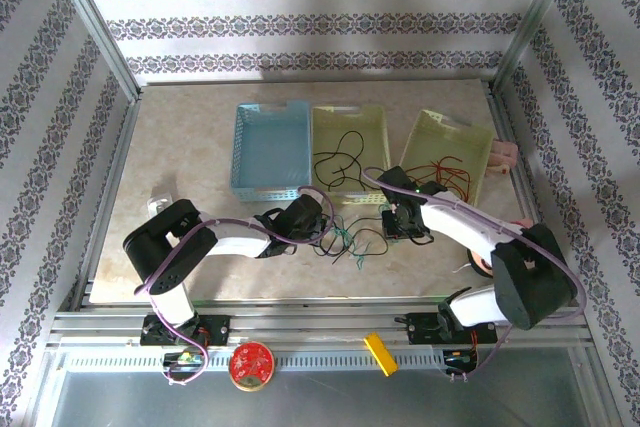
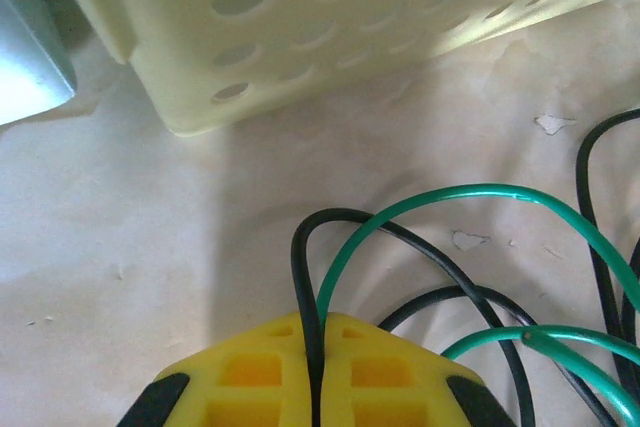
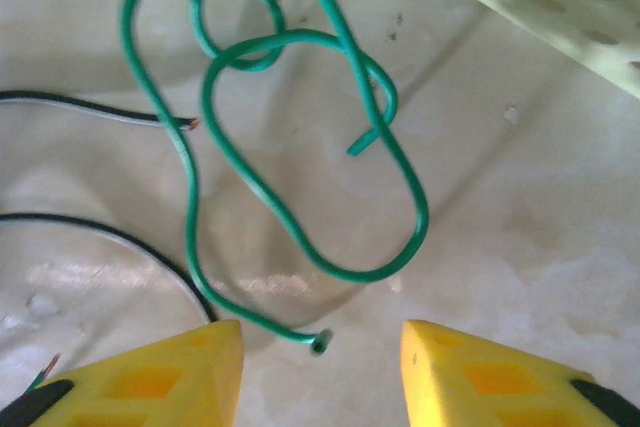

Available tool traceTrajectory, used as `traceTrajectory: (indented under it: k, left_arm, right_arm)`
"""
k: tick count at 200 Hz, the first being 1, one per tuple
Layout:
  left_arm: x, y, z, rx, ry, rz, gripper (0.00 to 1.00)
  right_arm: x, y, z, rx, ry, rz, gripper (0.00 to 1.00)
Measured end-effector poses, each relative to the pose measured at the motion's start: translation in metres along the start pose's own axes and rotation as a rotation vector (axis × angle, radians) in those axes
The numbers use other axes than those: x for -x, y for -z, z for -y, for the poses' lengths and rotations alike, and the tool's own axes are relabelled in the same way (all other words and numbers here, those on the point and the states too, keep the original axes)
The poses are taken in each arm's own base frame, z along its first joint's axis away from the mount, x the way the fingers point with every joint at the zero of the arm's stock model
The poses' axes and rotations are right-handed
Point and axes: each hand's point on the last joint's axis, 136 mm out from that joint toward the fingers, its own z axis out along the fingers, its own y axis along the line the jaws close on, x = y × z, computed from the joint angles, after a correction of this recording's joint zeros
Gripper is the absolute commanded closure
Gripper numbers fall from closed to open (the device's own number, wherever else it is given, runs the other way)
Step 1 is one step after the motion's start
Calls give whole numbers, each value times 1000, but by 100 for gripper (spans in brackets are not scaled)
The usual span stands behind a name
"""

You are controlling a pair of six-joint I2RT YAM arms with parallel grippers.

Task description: Untangle the cables

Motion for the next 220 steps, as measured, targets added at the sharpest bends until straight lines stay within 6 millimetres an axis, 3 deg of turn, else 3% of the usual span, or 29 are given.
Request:
traceTrajectory:
  k: [30, 46, 78, 121, 141, 186, 220]
  left_arm:
    - [0, 3, -3, 12, 0, 9, 100]
    - [3, 8, -5, 17, -4, 24, 86]
    - [18, 26, 1, -15, -11, 76, 66]
    - [52, 58, 24, -117, -16, 184, 54]
    - [62, 68, 37, -182, -29, 211, 48]
    - [73, 77, 66, -327, -48, 228, 40]
    - [78, 71, 88, -427, -58, 223, 37]
  right_arm:
    - [-2, -15, -1, 0, -12, -43, 91]
    - [2, -15, -4, 13, -12, -29, 100]
    - [9, -3, -6, 40, -20, 31, 100]
    - [23, 56, -9, 163, -20, 266, 100]
    - [20, 72, -11, 222, -20, 326, 100]
    - [9, 97, -26, 369, 18, 399, 100]
    - [5, 113, -48, 471, 106, 438, 100]
